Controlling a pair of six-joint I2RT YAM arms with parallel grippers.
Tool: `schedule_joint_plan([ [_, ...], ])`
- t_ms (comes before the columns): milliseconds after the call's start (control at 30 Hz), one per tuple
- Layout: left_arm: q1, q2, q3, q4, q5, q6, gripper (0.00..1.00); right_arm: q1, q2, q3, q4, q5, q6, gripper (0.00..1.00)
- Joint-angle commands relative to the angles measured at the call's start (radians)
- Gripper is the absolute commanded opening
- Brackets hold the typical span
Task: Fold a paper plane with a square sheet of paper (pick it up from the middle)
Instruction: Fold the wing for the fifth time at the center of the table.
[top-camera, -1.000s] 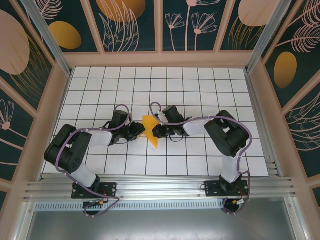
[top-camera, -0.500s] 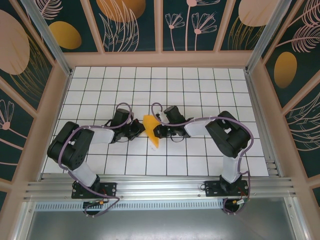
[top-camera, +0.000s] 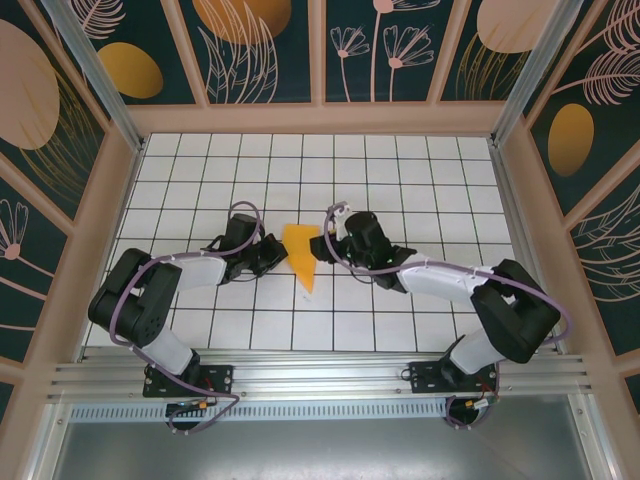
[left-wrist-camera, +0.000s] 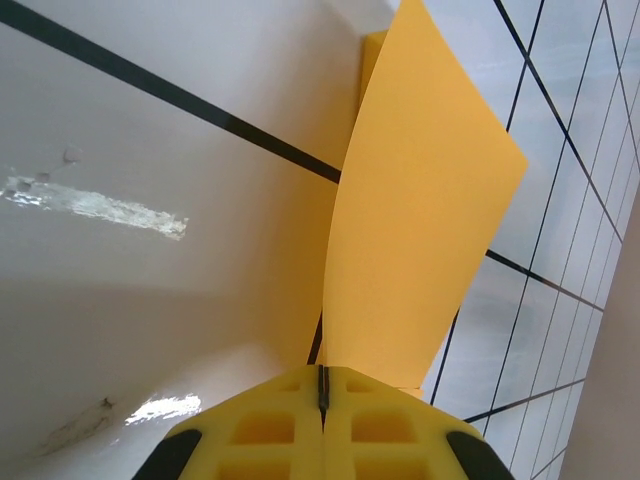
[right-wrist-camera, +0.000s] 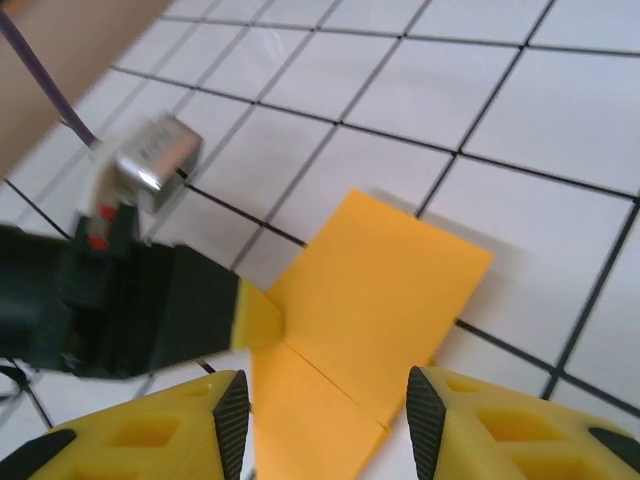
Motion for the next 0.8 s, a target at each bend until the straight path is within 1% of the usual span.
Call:
schedule_joint_plan([
  [0, -0.017, -0.022, 0.04, -0.045, -0.032, 0.004, 0.0, 0.067, 0.018, -0.033, 0.027, 0.133, -0.084, 0.48],
  [67, -0.026, -0.019, 0.049, -0.052, -0.039, -0.003, 0.0, 0.101, 0.046, -0.029, 0.006, 0.181, -0.086, 0.48],
  [167, -0.03, -0.013, 0.061, -0.063, -0.049, -0.008, 0.0, 0.167, 0.077, -0.06, 0.063, 0.266, -0.101, 0.48],
  [367, -0.032, -0.017, 0.073, -0.086, -0.059, -0.009, 0.0, 0.255, 0.172, -0.044, 0.136, 0.344, -0.166, 0.44],
  [433, -0.032, -0.016, 0.072, -0.086, -0.057, -0.013, 0.0, 0.272, 0.211, -0.033, 0.154, 0.339, -0.18, 0.43],
  [600, -0.032, -0.018, 0.072, -0.087, -0.054, -0.019, 0.0, 0.295, 0.295, 0.003, 0.173, 0.37, -0.192, 0.41],
  [700, -0.032, -0.018, 0.074, -0.086, -0.048, -0.024, 0.0, 0.295, 0.329, 0.02, 0.187, 0.388, -0.199, 0.36],
  [767, -0.032, -0.02, 0.074, -0.086, -0.047, -0.026, 0.0, 0.295, 0.349, 0.037, 0.184, 0.407, -0.212, 0.3],
])
